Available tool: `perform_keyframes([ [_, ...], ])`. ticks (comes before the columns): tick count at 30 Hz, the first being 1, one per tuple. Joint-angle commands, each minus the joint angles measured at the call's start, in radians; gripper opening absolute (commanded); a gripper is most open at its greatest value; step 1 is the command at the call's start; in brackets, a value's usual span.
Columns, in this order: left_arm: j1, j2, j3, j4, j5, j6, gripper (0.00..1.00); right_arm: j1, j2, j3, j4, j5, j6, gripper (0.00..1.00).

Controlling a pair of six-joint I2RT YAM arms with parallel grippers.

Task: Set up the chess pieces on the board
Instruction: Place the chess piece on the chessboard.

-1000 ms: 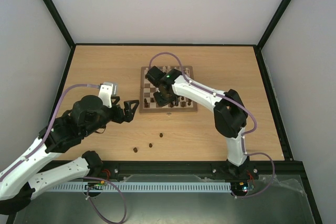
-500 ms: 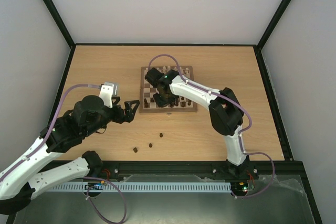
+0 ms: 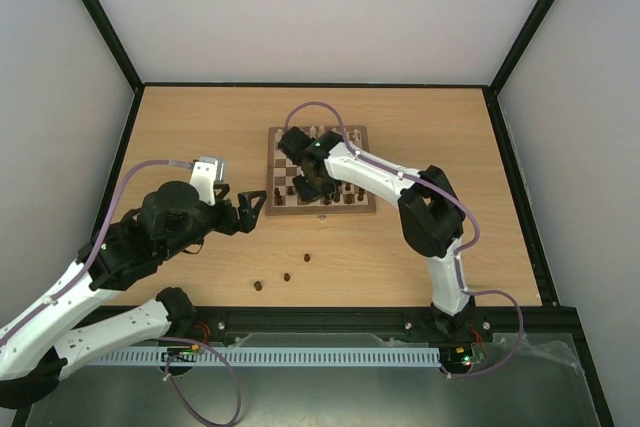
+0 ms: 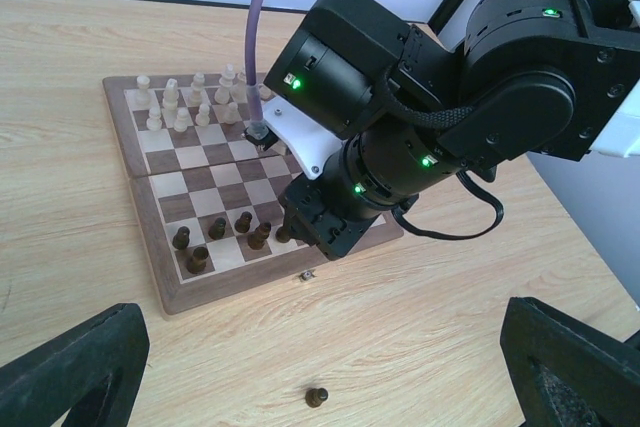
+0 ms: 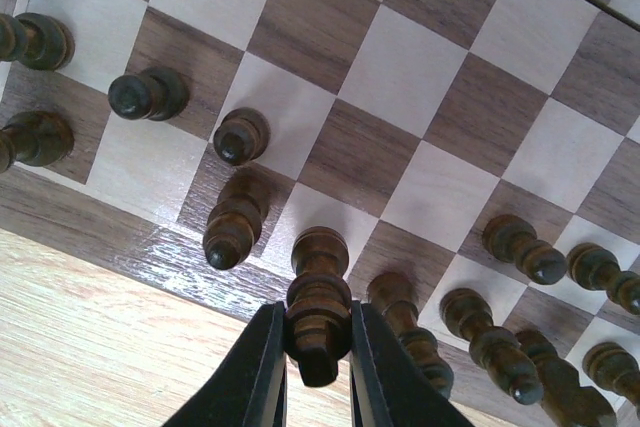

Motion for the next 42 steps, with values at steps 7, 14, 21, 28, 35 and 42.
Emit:
perform_keyframes([
  [7,0.000,0.016,-0.017,0.028,-0.009,0.011,0.99,-0.013,0.017,-0.010,-0.013,-0.018,-0.018,0.17],
  [14,-0.001,0.016,-0.016,0.029,-0.007,0.008,0.99,-0.015,0.014,-0.016,-0.009,-0.026,-0.020,0.20],
  [21,-0.001,0.019,-0.019,0.031,-0.004,0.006,1.00,-0.014,0.014,-0.026,-0.007,-0.022,-0.021,0.21],
  [28,-0.001,0.020,-0.017,0.033,-0.001,0.004,1.00,-0.014,-0.020,-0.026,0.002,-0.029,-0.021,0.25],
  [35,0.000,0.023,-0.020,0.036,0.005,0.001,0.99,-0.016,-0.032,-0.024,-0.004,-0.020,-0.021,0.28],
  [42,-0.001,0.027,-0.017,0.038,0.012,-0.001,0.99,-0.026,-0.040,-0.030,-0.003,-0.015,-0.022,0.31],
])
